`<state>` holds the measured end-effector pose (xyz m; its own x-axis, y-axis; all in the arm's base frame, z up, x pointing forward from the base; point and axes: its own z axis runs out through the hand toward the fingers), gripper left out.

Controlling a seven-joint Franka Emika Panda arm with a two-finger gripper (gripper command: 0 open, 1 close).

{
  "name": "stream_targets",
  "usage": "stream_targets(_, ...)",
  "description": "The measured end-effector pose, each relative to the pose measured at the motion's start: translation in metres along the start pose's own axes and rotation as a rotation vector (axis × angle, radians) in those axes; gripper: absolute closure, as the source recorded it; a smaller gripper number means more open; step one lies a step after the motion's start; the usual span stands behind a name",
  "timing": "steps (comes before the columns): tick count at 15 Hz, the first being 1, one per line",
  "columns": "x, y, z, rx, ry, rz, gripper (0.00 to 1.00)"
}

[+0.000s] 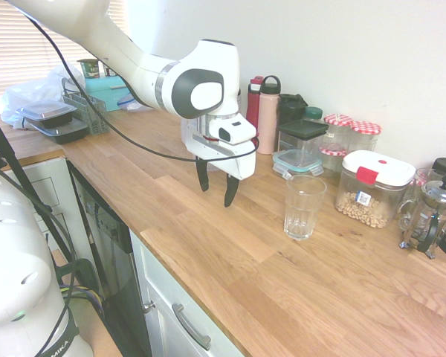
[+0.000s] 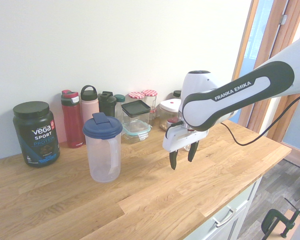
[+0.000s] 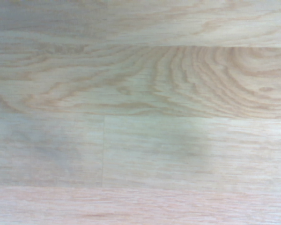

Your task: Pour me some water

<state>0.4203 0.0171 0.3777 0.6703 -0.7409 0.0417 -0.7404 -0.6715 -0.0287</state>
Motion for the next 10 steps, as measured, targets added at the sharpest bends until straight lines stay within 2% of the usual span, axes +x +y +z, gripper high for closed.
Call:
stream_targets(4,-0.005,-0.006,-0.007,0.003,0.011,0.052,0.0)
stream_targets(7,-0.053,-0.025,-0.072,0.02,0.074,0.091,0.0)
stream_targets(10,-0.122,-0.052,-0.128,0.096,0.147,0.096,0.0)
